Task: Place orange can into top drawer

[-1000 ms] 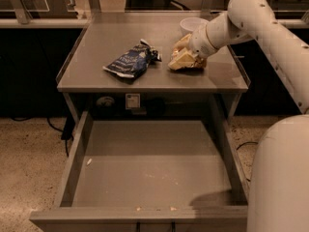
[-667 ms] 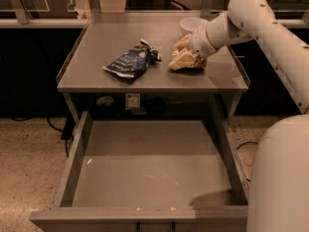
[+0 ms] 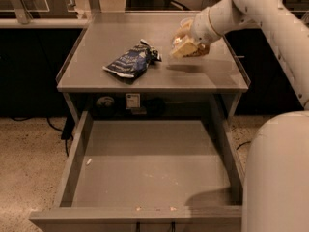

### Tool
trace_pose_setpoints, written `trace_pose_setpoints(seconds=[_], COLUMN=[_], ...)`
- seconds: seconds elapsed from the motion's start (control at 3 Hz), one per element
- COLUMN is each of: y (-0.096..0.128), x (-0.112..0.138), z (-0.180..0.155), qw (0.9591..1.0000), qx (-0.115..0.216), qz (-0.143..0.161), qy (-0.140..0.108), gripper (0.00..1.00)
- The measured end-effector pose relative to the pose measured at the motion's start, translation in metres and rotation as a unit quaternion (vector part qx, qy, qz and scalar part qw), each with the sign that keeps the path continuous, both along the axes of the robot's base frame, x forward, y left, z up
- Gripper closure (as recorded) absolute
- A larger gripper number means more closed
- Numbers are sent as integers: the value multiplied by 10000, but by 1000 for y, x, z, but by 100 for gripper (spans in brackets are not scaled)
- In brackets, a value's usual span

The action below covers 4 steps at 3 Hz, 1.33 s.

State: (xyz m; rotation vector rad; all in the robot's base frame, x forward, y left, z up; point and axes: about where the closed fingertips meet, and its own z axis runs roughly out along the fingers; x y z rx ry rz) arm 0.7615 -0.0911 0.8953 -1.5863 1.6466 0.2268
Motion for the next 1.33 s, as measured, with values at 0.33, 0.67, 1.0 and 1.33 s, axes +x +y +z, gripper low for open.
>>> trace_pose_setpoints(seconds=[0.33, 0.67, 1.0, 1.33], y=[-5, -14, -26, -36], x=[-3, -16, -33, -51], z=[40, 72, 93, 108], qw=[9993, 9982, 9974, 9969], qx=[-66, -105, -140, -147], qz=[140, 229, 211, 154], qy=[-327, -547, -673, -758], gripper=[100, 100, 100, 100])
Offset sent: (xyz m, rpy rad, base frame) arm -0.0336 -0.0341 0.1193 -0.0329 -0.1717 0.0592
